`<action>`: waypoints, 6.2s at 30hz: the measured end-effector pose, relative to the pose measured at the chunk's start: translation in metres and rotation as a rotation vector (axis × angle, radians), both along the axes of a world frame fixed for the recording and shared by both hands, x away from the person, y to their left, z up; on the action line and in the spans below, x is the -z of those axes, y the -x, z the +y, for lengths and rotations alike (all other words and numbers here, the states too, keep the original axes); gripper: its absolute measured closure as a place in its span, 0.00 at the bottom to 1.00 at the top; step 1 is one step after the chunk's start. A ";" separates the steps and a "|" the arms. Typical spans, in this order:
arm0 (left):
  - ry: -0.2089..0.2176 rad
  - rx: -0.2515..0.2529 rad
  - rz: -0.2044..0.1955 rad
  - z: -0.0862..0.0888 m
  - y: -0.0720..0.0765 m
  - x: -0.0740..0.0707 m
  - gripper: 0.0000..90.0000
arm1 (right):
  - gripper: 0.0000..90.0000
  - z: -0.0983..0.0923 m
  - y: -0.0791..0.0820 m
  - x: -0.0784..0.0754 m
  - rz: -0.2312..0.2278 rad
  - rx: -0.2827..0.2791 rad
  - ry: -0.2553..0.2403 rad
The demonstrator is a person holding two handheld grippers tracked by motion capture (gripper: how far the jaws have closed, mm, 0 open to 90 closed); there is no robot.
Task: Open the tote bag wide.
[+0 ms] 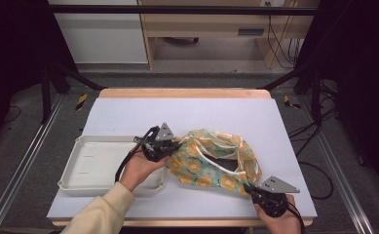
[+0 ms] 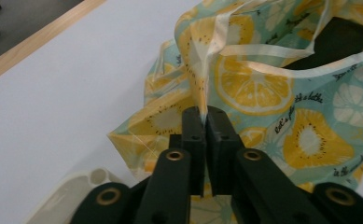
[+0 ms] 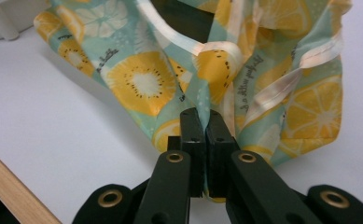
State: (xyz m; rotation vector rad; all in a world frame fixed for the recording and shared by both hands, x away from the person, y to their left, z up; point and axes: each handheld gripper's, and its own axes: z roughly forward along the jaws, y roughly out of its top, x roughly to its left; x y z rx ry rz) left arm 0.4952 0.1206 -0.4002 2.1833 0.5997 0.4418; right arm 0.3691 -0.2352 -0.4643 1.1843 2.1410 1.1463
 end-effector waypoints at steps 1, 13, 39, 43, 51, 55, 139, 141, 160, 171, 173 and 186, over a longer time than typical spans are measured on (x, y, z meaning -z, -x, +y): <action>0.011 0.004 -0.016 0.006 0.009 0.000 0.99 | 0.98 -0.001 0.000 0.000 -0.002 0.004 -0.003; 0.078 0.046 -0.053 0.036 0.074 0.025 0.99 | 0.65 0.000 -0.001 -0.006 -0.014 0.037 -0.022; 0.070 0.067 -0.027 0.034 0.077 0.037 0.99 | 0.75 0.056 -0.099 -0.064 0.068 -0.016 0.057; 0.064 0.062 -0.028 0.035 0.077 0.037 0.99 | 0.94 0.057 -0.094 -0.069 0.023 -0.023 0.033; 0.054 0.035 -0.044 0.035 0.074 0.038 0.98 | 0.98 0.048 -0.045 -0.083 -0.085 -0.051 -0.054; 0.058 0.020 -0.055 0.034 0.073 0.039 0.98 | 0.99 0.044 -0.016 -0.078 -0.121 -0.071 -0.079; 0.205 -0.020 -0.137 0.049 0.066 0.020 1.00 | 0.65 0.016 -0.004 -0.026 0.118 -0.099 0.146; 0.204 -0.019 -0.136 0.049 0.065 0.020 1.00 | 0.58 0.021 -0.004 -0.029 0.096 -0.112 0.145; 0.242 -0.019 -0.140 0.054 0.067 0.011 1.00 | 0.54 0.075 -0.038 -0.028 0.106 -0.214 0.243; 0.223 0.013 -0.110 0.057 0.078 0.008 1.00 | 0.98 0.062 -0.038 -0.038 0.018 -0.137 0.155; 0.202 0.019 -0.100 0.058 0.079 0.008 0.98 | 0.99 0.062 -0.037 -0.039 0.001 -0.129 0.146; 0.165 -0.071 -0.167 0.089 0.070 -0.028 0.72 | 0.99 0.063 -0.024 -0.035 -0.038 -0.138 0.145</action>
